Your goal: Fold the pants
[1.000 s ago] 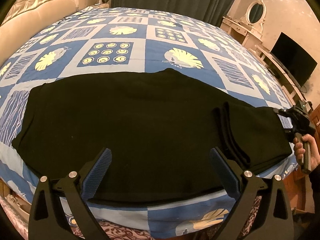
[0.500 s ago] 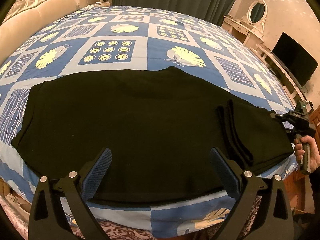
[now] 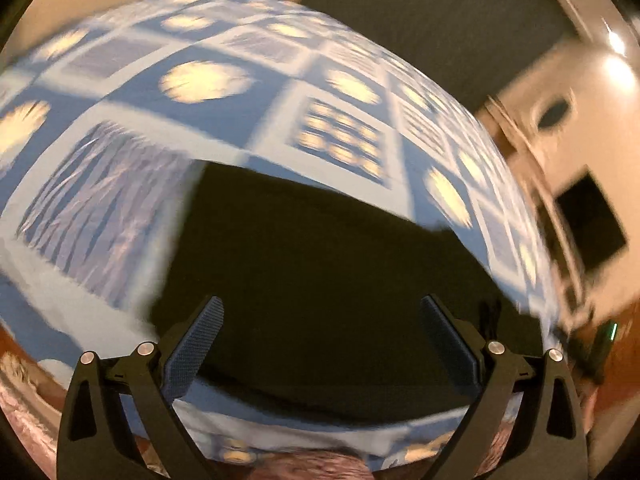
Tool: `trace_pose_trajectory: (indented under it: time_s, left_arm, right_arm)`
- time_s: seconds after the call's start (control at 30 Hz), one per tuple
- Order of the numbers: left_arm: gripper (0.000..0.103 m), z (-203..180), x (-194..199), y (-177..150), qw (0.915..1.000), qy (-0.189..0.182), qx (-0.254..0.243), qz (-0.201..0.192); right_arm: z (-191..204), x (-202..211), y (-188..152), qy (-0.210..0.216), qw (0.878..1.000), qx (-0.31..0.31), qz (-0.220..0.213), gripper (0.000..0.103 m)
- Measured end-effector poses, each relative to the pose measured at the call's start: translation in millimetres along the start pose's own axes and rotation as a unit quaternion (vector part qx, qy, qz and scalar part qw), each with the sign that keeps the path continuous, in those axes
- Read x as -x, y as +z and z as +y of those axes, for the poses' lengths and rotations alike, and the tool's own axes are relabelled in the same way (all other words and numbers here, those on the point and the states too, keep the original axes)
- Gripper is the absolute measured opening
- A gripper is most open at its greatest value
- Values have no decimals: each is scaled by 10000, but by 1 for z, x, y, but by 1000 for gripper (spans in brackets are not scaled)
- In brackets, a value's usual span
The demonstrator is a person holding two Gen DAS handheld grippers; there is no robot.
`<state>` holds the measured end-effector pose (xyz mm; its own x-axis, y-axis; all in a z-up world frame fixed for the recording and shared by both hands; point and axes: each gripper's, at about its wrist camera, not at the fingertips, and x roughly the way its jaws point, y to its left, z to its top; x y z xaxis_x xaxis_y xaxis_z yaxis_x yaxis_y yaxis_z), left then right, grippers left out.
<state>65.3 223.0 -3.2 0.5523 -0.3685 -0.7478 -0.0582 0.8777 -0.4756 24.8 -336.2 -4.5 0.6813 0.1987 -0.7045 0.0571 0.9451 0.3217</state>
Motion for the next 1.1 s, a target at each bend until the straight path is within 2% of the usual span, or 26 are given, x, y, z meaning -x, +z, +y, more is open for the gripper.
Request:
trace_pose_trajectory:
  time_s: [0.07,0.17,0.3,0.5,0.57,0.6,0.7,0.77,0.8,0.87,0.9,0.93,0.97,1.0,1.03,1.1]
  left_arm:
    - [97,37,2,13,9994,-14,359,-1]
    - [97,77,-8,24,9966,-285,741,213]
    - [97,94,-29,31,9969,-162,621,462]
    - [97,94,-39,32,9938,-751,349,746]
    - [97,84,-44,26,9872,-1221,273,990]
    - [97,78,-48,23,9850,-1314,196,1106]
    - [97,63,-55,17,9867,-1142,-225,1133]
    - [97,67,-53,17,9848,-1379,-58,1058]
    - [97,74,-53,18,9806,-1661,172,1030]
    - [96,78,-53,20,9746,-1962,349,1022]
    - [92,75,-53,19,9721,-2059,331,1069]
    - [71,71,-53,17,9714,-2061,269,1152]
    - [46,67,-57,15,9724,-1949,183,1270]
    - [33,63,-61,12,9754,-1707,71,1395]
    - [29,60,-64,10,9761,-1616,50,1450]
    - [28,63,-65,11,9755,-1648,181,1447]
  right_arm:
    - [13,0,-2,41,9998,180,-14,71]
    - [24,-2,-5,106,9995,297,-47,72]
    - [31,-7,-13,66,9988,484,-7,72]
    - [25,-16,-20,93,9990,390,172,73]
    - [24,-18,-22,112,9991,359,209,73]
    - [24,-20,-22,156,9990,345,231,73]
    - [27,-23,-25,191,9987,377,295,73]
    - [30,-24,-26,226,9982,429,341,73]
    - [33,-25,-27,237,9980,463,358,73]
    - [37,-25,-29,276,9976,522,373,73]
    - [38,-26,-29,281,9974,542,376,73]
    - [39,-26,-29,282,9974,555,377,74]
    - [40,-26,-29,297,9973,555,383,74]
    - [40,-27,-30,324,9972,546,398,74]
    - [41,-28,-30,328,9972,539,409,74]
    - [41,-30,-32,332,9970,537,439,74]
